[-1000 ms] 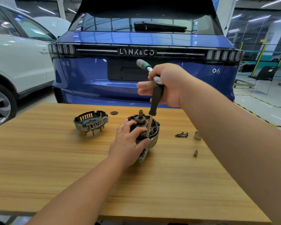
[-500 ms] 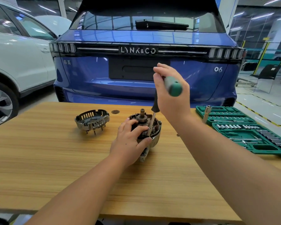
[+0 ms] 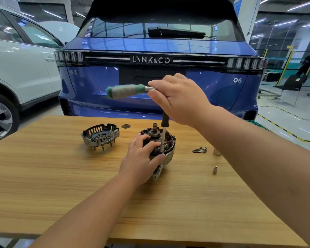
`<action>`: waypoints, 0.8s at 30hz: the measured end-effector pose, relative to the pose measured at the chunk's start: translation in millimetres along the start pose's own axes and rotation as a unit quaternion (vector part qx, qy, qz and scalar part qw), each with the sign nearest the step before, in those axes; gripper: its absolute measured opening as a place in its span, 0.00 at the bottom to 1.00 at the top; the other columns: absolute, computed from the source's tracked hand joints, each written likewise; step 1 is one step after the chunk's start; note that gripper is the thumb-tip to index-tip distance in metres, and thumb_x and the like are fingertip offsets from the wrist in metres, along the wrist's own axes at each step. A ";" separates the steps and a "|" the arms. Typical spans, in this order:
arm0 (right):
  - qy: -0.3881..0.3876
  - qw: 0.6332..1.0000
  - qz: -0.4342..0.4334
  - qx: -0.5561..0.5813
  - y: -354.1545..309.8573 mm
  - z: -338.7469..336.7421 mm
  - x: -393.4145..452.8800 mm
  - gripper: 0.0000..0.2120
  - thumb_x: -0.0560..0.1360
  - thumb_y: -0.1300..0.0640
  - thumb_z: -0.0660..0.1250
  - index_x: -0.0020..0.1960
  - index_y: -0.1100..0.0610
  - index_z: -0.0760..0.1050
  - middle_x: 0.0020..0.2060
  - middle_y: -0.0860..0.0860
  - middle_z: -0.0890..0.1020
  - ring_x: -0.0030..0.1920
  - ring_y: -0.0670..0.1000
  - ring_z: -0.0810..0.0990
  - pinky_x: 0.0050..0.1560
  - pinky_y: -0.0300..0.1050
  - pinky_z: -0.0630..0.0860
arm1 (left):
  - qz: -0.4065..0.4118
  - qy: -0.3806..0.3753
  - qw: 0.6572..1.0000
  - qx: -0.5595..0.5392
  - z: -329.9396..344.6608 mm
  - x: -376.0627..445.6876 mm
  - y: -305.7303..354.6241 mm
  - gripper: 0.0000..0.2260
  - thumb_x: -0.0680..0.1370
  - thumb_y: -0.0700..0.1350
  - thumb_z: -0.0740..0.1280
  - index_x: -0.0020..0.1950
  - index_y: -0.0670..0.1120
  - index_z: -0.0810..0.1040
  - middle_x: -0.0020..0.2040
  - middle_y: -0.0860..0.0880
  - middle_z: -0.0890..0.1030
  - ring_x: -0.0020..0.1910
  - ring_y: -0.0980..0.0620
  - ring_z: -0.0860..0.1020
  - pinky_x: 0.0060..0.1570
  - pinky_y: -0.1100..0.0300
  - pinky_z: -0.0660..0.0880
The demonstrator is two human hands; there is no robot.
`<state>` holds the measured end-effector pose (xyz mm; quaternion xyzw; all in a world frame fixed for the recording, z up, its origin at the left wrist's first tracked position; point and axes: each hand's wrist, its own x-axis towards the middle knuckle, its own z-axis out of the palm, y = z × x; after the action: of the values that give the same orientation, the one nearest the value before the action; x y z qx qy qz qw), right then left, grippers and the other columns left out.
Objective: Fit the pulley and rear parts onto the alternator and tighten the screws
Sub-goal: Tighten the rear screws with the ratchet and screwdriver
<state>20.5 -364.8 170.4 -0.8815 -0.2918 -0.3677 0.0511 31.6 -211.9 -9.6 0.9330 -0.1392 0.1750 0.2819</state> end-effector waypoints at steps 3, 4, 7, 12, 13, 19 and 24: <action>-0.059 0.998 0.010 -0.017 -0.7 -7.0 13.6 0.19 0.85 0.44 0.51 0.44 0.50 0.75 0.36 0.47 0.74 0.41 0.52 0.70 0.40 0.49 0.69 | 0.001 0.000 1.000 -0.002 -0.2 -0.4 -0.6 0.19 0.78 0.66 0.60 0.68 0.65 0.70 0.76 0.58 0.59 0.76 0.61 0.46 0.64 0.42 0.69; -0.085 0.996 0.024 0.000 -1.5 -9.1 18.5 0.20 0.85 0.45 0.52 0.38 0.51 0.70 0.32 0.47 0.72 0.37 0.52 0.69 0.36 0.48 0.66 | 0.002 0.000 1.000 -0.002 -0.3 -0.5 -0.7 0.19 0.78 0.65 0.61 0.68 0.65 0.70 0.76 0.58 0.59 0.76 0.61 0.46 0.64 0.42 0.68; -0.154 0.983 0.091 0.033 -4.0 -16.8 32.5 0.21 0.83 0.49 0.55 0.33 0.54 0.67 0.29 0.51 0.73 0.30 0.53 0.68 0.30 0.46 0.63 | 0.001 -0.003 1.000 0.002 -0.7 -0.9 0.1 0.19 0.79 0.65 0.61 0.68 0.64 0.70 0.76 0.57 0.58 0.76 0.61 0.46 0.65 0.42 0.67; -0.149 0.821 0.391 0.387 -13.2 -21.5 37.8 0.09 0.81 0.57 0.59 0.48 0.60 0.75 0.34 0.53 0.83 0.34 0.52 0.83 0.39 0.44 0.80 | 0.000 -0.009 1.000 0.000 -1.1 -0.5 -0.3 0.19 0.79 0.65 0.60 0.69 0.64 0.70 0.77 0.58 0.57 0.76 0.62 0.45 0.66 0.42 0.67; -0.126 0.742 0.446 0.484 -15.0 -20.2 33.5 0.07 0.81 0.58 0.58 0.49 0.59 0.74 0.32 0.53 0.82 0.35 0.53 0.84 0.39 0.45 0.80 | -0.001 -0.012 1.000 0.001 -1.5 -0.3 -0.4 0.19 0.79 0.65 0.60 0.69 0.65 0.69 0.77 0.58 0.57 0.76 0.62 0.45 0.66 0.41 0.66; 0.101 0.450 0.496 0.736 -13.2 11.3 5.1 0.08 0.79 0.52 0.66 0.54 0.56 0.76 0.40 0.50 0.83 0.42 0.50 0.82 0.51 0.51 0.77 | -0.001 -0.018 1.000 0.009 -3.5 1.1 -1.0 0.19 0.79 0.65 0.61 0.69 0.66 0.69 0.77 0.58 0.57 0.76 0.62 0.45 0.65 0.41 0.68; 0.191 0.641 0.373 0.643 -25.9 21.2 -9.7 0.06 0.81 0.52 0.66 0.50 0.42 0.78 0.47 0.44 0.82 0.47 0.45 0.81 0.44 0.42 0.80 | 0.000 -0.012 1.000 0.010 -1.5 1.5 -1.6 0.18 0.78 0.65 0.61 0.68 0.65 0.69 0.76 0.58 0.58 0.77 0.59 0.46 0.64 0.43 0.69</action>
<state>13.9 -341.6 145.3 -0.5707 -0.0851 -0.1973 0.7925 33.2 -210.0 -8.6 0.9377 -0.1405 0.1655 0.2711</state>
